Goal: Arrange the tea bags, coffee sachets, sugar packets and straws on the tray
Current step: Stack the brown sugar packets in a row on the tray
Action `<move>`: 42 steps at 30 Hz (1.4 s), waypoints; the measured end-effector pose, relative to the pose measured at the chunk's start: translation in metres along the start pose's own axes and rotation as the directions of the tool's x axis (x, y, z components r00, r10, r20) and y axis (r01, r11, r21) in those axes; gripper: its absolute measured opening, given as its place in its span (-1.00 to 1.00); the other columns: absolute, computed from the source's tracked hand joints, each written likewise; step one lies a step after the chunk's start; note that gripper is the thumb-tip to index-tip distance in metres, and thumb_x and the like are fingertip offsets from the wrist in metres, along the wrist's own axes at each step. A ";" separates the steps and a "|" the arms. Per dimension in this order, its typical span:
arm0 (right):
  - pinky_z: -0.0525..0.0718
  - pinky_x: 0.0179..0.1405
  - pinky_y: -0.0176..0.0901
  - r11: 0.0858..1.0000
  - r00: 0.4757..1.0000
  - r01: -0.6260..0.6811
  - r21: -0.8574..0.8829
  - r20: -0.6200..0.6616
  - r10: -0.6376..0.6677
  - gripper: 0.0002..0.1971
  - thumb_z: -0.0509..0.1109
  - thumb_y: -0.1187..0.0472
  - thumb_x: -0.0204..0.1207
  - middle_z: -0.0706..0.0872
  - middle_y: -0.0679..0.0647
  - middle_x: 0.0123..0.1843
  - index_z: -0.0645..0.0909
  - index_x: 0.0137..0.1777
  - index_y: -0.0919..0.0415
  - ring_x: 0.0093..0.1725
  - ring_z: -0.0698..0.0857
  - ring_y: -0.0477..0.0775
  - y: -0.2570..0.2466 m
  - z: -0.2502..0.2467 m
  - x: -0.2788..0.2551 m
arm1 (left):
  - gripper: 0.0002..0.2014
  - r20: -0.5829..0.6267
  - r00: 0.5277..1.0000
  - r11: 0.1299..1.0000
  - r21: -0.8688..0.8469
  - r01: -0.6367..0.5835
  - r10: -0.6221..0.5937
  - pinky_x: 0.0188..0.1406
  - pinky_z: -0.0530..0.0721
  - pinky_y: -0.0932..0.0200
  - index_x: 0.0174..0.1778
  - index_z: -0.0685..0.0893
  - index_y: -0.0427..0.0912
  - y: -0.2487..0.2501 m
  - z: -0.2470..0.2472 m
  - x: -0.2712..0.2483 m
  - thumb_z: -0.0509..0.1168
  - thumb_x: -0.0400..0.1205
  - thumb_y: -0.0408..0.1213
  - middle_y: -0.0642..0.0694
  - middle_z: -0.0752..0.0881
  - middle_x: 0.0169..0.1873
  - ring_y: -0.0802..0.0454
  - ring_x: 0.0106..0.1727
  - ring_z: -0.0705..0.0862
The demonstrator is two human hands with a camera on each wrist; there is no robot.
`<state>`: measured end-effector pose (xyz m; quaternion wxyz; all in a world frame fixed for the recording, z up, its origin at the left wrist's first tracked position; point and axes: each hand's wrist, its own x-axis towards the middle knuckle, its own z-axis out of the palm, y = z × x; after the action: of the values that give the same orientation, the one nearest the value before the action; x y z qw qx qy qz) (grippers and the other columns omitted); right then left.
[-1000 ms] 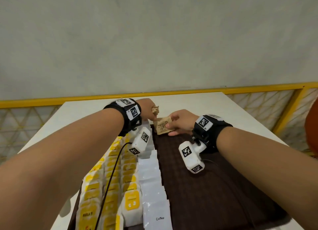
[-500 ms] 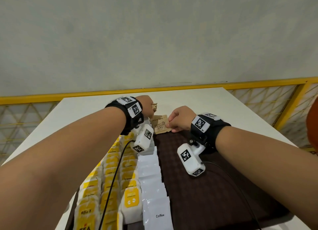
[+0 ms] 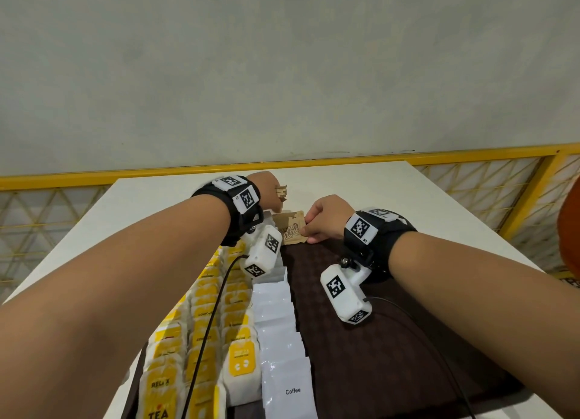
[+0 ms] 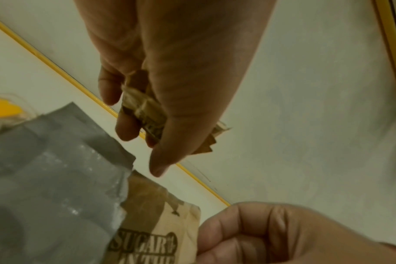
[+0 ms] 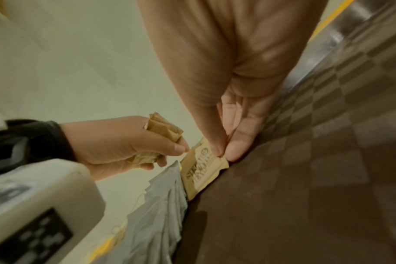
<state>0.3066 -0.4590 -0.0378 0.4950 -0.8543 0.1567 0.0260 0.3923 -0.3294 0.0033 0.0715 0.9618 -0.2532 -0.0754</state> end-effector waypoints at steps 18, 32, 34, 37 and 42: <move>0.66 -0.16 -0.24 0.821 0.818 0.568 0.055 -0.152 -0.555 -0.81 0.55 0.33 0.44 0.69 -0.07 -0.18 0.71 0.00 0.08 -0.23 0.64 -0.02 -0.057 -0.021 -0.048 | -0.75 0.010 0.959 0.252 -0.966 -0.064 0.283 -0.14 0.74 0.26 -0.11 0.73 -0.27 -0.011 -0.021 -0.074 0.47 0.31 -0.53 -0.16 0.81 -0.21 -0.02 -0.06 0.81; 0.52 -0.33 -0.40 0.858 0.856 0.514 -0.026 0.077 -0.511 -0.85 0.50 0.28 0.50 0.63 -0.10 -0.26 0.62 -0.19 0.03 -0.35 0.55 -0.28 -0.070 -0.026 -0.056 | -0.07 0.121 0.931 0.290 -0.957 0.017 0.344 -0.37 0.75 0.30 0.12 0.64 -0.20 -0.012 -0.027 -0.081 0.35 0.06 0.50 -0.19 0.79 -0.14 0.01 -0.18 0.82; 0.55 -0.34 -0.34 0.875 0.872 0.480 0.057 0.078 -0.483 -0.85 0.47 0.29 0.52 0.64 -0.07 -0.26 0.60 -0.20 0.07 -0.25 0.59 -0.14 -0.069 -0.025 -0.057 | -0.18 0.125 0.947 0.264 -0.964 0.045 0.295 -0.38 0.76 0.29 0.16 0.63 -0.23 -0.011 -0.027 -0.082 0.12 0.35 0.46 -0.22 0.77 -0.11 -0.01 -0.20 0.82; 0.57 -0.36 -0.28 0.882 0.890 0.439 0.170 0.052 -0.453 -0.85 0.45 0.32 0.54 0.68 0.01 -0.27 0.56 -0.20 0.13 -0.26 0.61 -0.06 -0.066 -0.022 -0.057 | -0.33 0.100 0.969 0.258 -0.965 0.040 0.225 -0.44 0.76 0.27 0.12 0.64 -0.30 -0.009 -0.027 -0.084 -0.03 0.63 0.26 -0.19 0.80 -0.19 -0.03 -0.23 0.82; 0.78 -0.13 -0.01 0.888 0.932 0.315 0.336 0.066 -0.356 -0.87 0.32 0.37 0.63 0.69 0.20 -0.13 0.48 -0.14 0.22 -0.19 0.71 0.07 -0.064 -0.023 -0.056 | -0.65 0.008 0.998 0.331 -0.944 -0.011 0.056 -0.38 0.77 0.24 0.01 0.68 -0.22 -0.011 -0.031 -0.085 0.23 0.66 0.02 -0.15 0.80 -0.26 0.02 -0.27 0.80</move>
<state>0.2694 -0.4358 0.0387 0.6327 -0.7734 -0.0227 -0.0320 0.3302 -0.2741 0.0411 0.6109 0.7364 -0.1843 -0.2250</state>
